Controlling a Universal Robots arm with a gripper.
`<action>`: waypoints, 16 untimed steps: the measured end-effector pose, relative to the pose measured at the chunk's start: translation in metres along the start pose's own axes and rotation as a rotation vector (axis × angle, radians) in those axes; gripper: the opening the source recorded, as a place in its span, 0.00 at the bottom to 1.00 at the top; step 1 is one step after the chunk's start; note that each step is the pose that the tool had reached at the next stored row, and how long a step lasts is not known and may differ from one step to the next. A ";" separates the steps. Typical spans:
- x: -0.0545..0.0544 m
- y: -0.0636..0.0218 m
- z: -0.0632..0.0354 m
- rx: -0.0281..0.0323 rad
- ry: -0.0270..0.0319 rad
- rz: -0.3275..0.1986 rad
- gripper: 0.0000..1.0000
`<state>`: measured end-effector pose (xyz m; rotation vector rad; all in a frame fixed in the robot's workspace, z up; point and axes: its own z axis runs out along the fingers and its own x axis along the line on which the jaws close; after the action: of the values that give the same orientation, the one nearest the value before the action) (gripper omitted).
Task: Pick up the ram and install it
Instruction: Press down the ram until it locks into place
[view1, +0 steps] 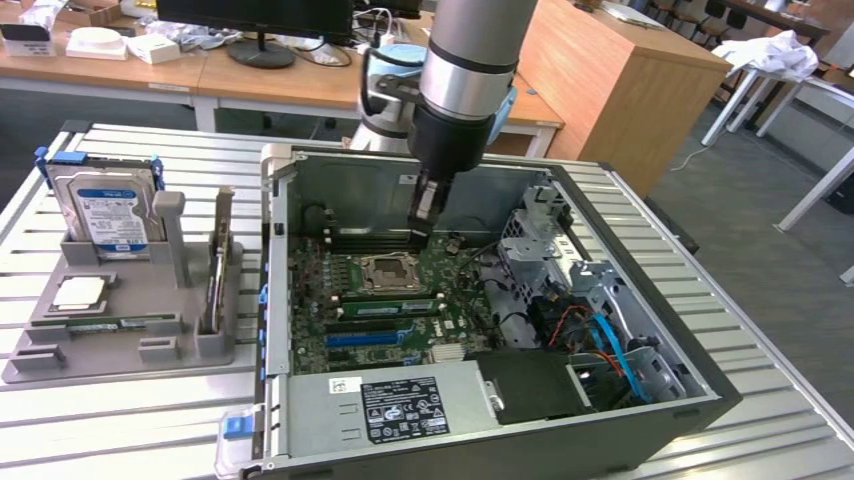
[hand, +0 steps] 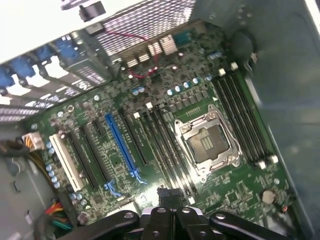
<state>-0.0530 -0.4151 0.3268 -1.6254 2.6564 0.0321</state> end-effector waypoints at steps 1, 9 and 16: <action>0.000 0.0000 0.0001 0.0006 -0.0001 0.018 0.10; 0.000 0.0000 0.0007 0.0054 -0.0005 0.159 0.10; 0.000 0.0000 0.0014 0.0096 -0.0010 0.283 0.10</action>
<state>-0.0530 -0.4151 0.3255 -1.2339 2.8565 0.0258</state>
